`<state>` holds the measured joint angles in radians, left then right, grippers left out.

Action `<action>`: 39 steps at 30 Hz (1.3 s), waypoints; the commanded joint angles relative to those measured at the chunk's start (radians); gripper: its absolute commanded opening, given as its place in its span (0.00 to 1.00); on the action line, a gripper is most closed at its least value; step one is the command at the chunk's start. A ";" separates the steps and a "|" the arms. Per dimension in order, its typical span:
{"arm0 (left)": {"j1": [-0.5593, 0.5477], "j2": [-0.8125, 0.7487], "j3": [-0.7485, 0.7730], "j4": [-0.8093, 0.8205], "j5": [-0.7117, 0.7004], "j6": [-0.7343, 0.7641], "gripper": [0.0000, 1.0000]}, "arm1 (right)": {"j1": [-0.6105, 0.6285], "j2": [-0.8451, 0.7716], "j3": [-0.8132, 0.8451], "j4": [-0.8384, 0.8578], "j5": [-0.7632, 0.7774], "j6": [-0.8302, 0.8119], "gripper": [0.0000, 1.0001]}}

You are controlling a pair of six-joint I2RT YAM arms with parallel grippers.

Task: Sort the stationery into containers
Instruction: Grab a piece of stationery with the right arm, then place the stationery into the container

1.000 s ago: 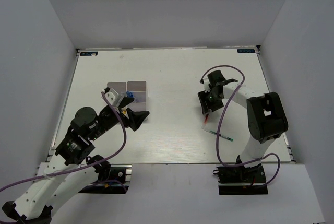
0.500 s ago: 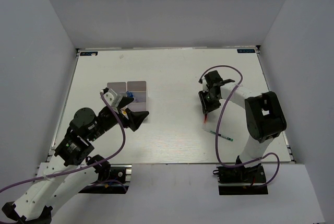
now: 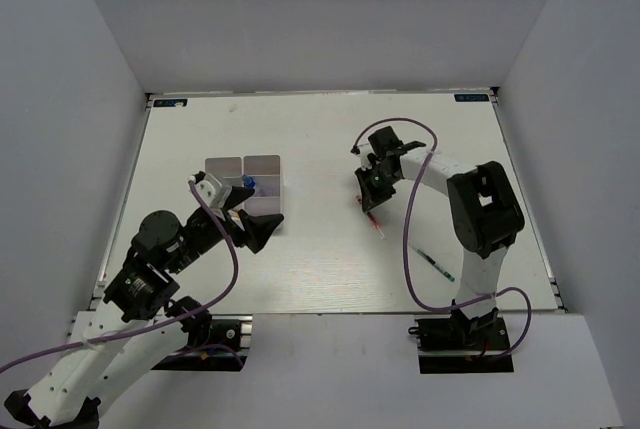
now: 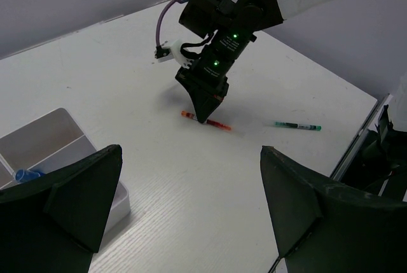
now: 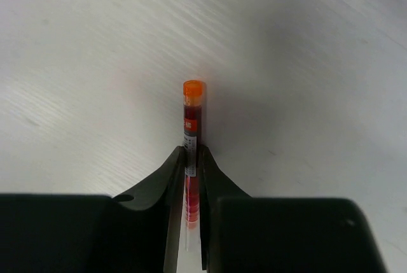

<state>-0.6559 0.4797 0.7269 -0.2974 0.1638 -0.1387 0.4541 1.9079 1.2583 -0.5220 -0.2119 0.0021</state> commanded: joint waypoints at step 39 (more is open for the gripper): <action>0.012 -0.188 -0.116 0.155 0.184 0.106 0.99 | 0.385 0.244 0.724 0.312 -0.580 -0.421 0.00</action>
<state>-0.6498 0.2932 0.6155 -0.1528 0.3378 -0.0414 0.8234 2.1307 1.9301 -0.2573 -0.8318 -0.3977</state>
